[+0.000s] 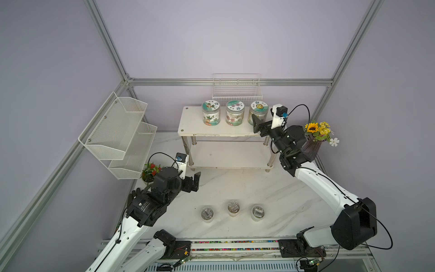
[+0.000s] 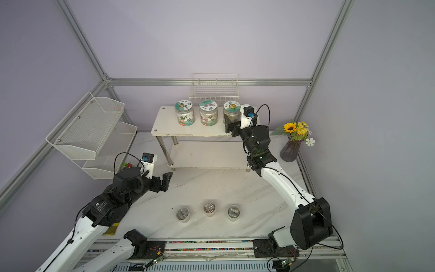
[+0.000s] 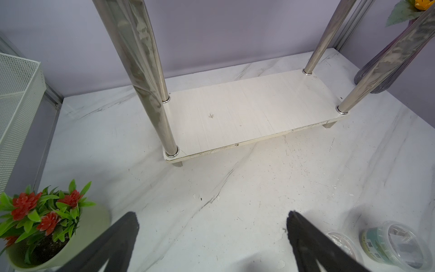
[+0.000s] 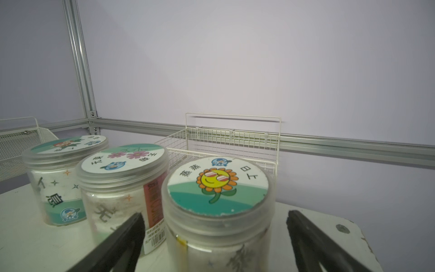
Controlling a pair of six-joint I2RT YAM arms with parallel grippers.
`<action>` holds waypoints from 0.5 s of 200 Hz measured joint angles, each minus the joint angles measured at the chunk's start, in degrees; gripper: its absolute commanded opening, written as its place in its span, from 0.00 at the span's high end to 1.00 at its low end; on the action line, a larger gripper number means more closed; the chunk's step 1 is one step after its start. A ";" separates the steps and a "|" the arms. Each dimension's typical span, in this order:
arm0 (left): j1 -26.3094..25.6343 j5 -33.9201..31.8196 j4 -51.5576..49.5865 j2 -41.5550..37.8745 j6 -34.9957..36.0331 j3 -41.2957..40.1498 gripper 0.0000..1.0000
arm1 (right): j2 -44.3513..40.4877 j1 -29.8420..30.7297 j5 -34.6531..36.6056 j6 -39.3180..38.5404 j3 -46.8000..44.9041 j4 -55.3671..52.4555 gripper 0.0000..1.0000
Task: Place the seed container on the shelf
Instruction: Place the seed jar on the shelf.
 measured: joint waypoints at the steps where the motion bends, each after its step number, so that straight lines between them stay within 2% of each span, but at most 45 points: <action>1: 0.00 0.00 -0.02 0.00 0.00 0.00 0.00 | -0.07 0.00 0.00 -0.02 -0.09 0.00 0.03; 57: 0.00 -0.04 -1.05 -0.63 0.00 0.04 0.01 | -7.32 0.02 -0.48 0.46 -7.65 -1.27 0.03; 100: 0.00 -0.13 -2.05 -0.92 0.00 0.42 0.00 | -16.39 1.73 -0.44 0.63 -14.38 -4.28 0.03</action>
